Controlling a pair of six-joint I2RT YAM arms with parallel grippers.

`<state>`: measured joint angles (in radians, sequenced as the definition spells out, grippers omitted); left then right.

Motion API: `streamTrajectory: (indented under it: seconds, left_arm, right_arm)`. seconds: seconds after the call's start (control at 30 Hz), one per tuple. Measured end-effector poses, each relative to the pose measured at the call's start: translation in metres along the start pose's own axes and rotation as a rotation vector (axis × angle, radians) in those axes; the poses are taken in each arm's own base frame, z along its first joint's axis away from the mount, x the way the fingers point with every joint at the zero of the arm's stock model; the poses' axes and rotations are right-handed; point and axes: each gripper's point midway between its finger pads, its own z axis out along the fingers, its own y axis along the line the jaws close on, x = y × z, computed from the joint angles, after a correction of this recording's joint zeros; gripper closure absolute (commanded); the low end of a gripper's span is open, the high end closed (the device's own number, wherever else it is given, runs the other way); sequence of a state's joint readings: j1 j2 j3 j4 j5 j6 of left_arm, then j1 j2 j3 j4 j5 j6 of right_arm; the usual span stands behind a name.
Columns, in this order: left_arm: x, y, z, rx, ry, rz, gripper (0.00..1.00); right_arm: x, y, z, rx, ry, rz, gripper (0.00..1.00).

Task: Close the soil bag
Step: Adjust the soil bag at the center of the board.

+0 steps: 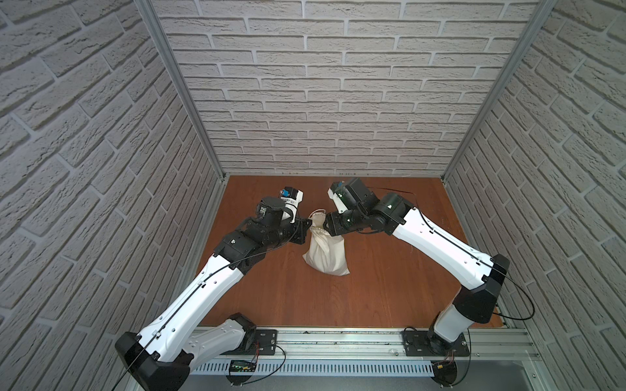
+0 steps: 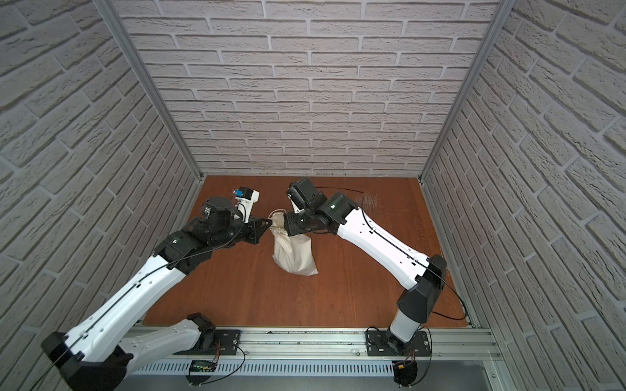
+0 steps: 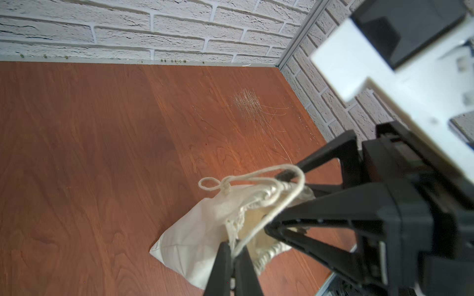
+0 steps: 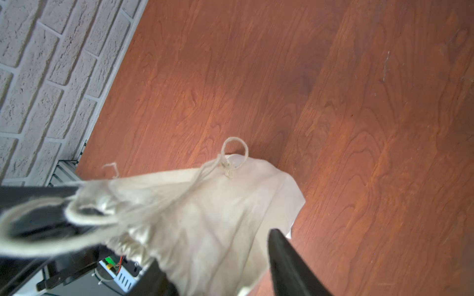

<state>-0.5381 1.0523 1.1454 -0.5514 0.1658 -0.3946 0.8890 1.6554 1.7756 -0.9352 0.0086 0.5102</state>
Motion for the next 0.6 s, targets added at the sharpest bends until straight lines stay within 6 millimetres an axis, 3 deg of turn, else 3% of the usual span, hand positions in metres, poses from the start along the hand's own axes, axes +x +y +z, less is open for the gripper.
streamTrajectory:
  seconds: [0.03,0.1,0.17,0.23,0.3,0.5,0.6]
  left_arm:
    - [0.000,-0.001,0.001,0.002,0.002,0.001,1.00]
    - [0.001,-0.002,0.003,0.006,0.009,0.002,0.90]
    - [0.002,-0.002,0.006,0.011,0.020,0.012,0.70]
    - [0.001,-0.004,0.008,0.016,0.028,0.021,0.52]
    - [-0.003,-0.007,0.008,0.023,0.036,0.044,0.41]
    - [-0.015,-0.016,-0.009,0.034,0.028,0.155,0.12]
    - [-0.018,-0.020,-0.016,0.049,0.016,0.218,0.04]
  right_arm:
    - [0.002,-0.001,-0.002,0.004,0.002,0.002,0.81]
    - [0.004,0.000,-0.004,0.005,0.001,0.002,0.89]
    - [0.004,-0.002,-0.004,0.010,0.001,0.002,0.93]
    - [0.006,-0.004,-0.004,0.022,0.004,0.000,0.95]
    - [0.006,-0.006,-0.004,0.031,0.004,-0.003,0.96]
    - [0.009,-0.009,-0.008,0.047,0.016,-0.034,0.97]
    - [0.006,-0.007,-0.013,0.042,0.009,-0.052,0.97]
